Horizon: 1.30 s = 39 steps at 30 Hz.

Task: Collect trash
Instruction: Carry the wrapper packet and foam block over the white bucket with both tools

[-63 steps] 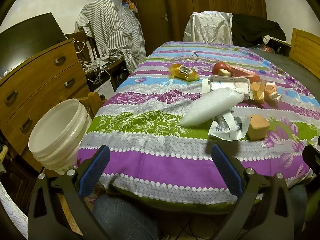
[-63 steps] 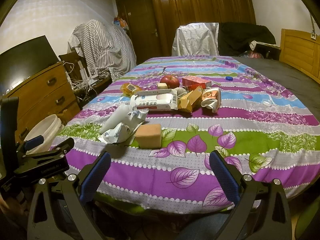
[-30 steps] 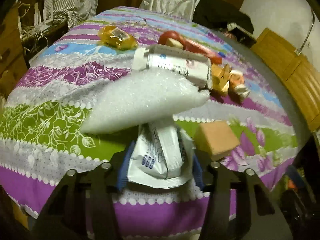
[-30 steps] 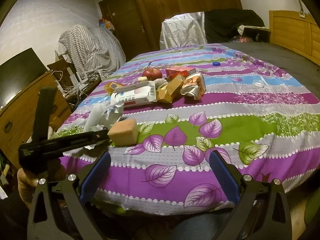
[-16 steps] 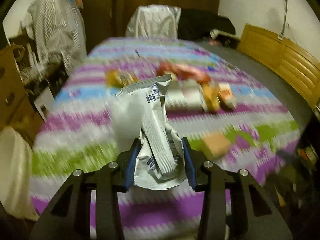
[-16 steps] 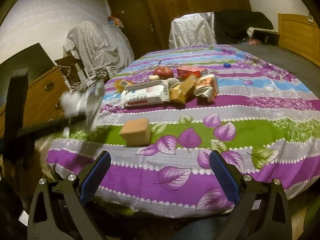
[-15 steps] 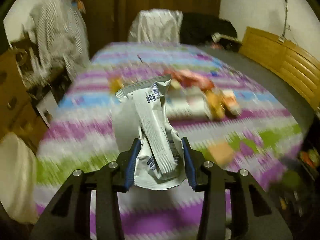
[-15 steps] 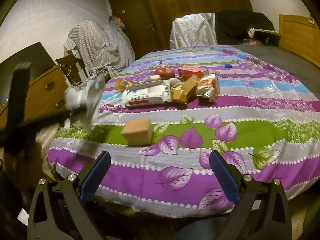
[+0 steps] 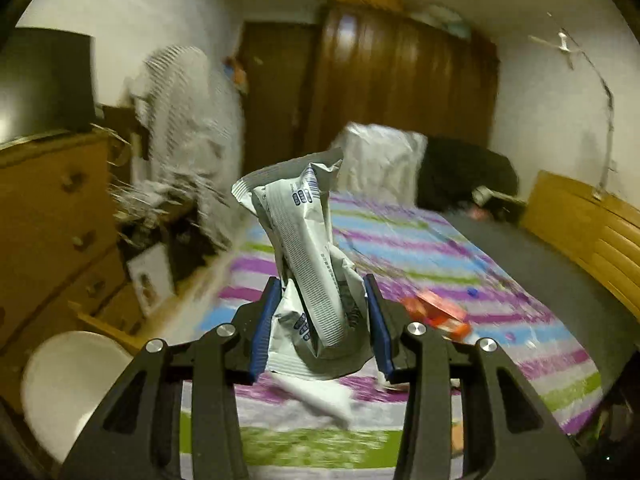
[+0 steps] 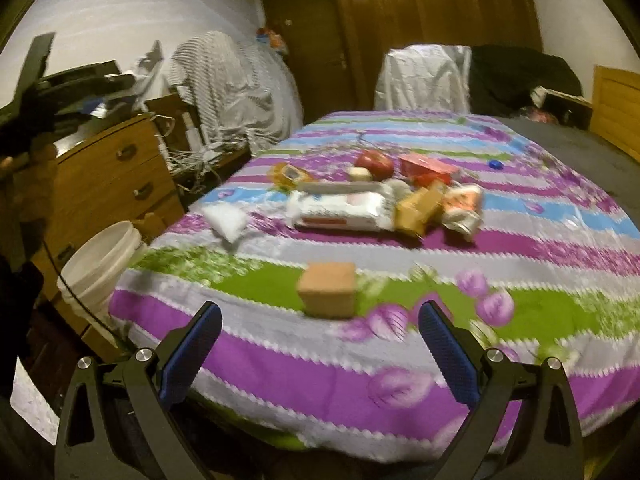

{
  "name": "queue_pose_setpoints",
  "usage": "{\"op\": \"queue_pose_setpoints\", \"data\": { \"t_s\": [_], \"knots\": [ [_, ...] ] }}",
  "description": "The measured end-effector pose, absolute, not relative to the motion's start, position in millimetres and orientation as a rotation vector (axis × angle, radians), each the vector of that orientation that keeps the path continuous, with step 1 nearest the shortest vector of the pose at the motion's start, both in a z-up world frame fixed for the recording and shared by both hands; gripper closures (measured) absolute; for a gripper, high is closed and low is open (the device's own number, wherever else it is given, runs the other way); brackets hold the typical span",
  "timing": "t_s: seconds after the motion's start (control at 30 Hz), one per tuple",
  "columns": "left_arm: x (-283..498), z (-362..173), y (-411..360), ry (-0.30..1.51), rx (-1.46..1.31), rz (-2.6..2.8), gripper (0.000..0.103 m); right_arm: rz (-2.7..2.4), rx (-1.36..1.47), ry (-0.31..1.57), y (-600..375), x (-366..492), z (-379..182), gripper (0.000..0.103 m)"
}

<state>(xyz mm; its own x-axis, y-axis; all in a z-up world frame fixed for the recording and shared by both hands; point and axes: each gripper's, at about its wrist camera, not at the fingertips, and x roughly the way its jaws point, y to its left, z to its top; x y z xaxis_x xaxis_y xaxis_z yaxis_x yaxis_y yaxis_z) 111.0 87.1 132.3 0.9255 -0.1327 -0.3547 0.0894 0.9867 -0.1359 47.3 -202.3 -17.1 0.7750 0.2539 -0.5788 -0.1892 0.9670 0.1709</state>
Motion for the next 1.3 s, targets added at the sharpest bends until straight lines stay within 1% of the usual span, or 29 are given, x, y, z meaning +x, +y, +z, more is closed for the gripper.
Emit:
{"op": "queue_pose_setpoints", "data": {
  "t_s": [0.07, 0.13, 0.27, 0.43, 0.57, 0.6, 0.63, 0.67, 0.7, 0.73, 0.83, 0.93, 1.07, 1.17, 1.3],
  "knots": [
    [93, 136, 105, 0.337, -0.112, -0.058, 0.063, 0.289, 0.087, 0.632, -189, 60, -12, 0.005],
    [78, 127, 117, 0.344, -0.097, -0.003, 0.063, 0.374, 0.043, 0.627, -166, 82, -6, 0.005],
    [59, 90, 138, 0.467, -0.089, 0.090, 0.063, 0.511, -0.072, 0.650, -114, 140, 0, 0.005],
    [39, 48, 160, 0.609, -0.145, 0.102, 0.063, 0.639, -0.266, 0.765, -46, 227, -14, 0.005],
    [30, 35, 177, 0.638, -0.161, 0.119, 0.063, 0.734, -0.311, 0.915, -19, 278, -36, 0.006],
    [30, 33, 179, 0.642, -0.169, 0.119, 0.063, 0.747, -0.326, 0.947, -13, 288, -43, 0.011],
    [31, 29, 181, 0.646, -0.176, 0.119, 0.063, 0.761, -0.334, 0.973, -10, 294, -49, 0.022],
    [31, 27, 184, 0.648, -0.179, 0.121, 0.063, 0.767, -0.336, 0.992, -7, 298, -54, 0.030],
    [31, 25, 183, 0.650, -0.176, 0.127, 0.063, 0.787, -0.322, 1.036, -3, 304, -61, 0.053],
    [32, 24, 183, 0.650, -0.171, 0.135, 0.063, 0.792, -0.310, 1.058, -2, 305, -65, 0.052],
    [34, 17, 183, 0.654, -0.156, 0.151, 0.062, 0.786, -0.290, 1.027, -8, 289, -62, 0.053],
    [35, 14, 180, 0.657, -0.136, 0.183, 0.061, 0.747, -0.242, 0.965, -17, 261, -40, 0.053],
    [36, 14, 177, 0.667, -0.123, 0.219, 0.061, 0.693, -0.227, 0.805, -30, 214, 11, 0.053],
    [39, 17, 175, 0.675, -0.127, 0.246, 0.061, 0.647, -0.143, 0.738, -47, 188, 39, 0.053],
    [38, 25, 167, 0.655, -0.099, 0.290, 0.061, 0.581, -0.053, 0.673, -69, 149, 60, 0.053]
  ]
}}
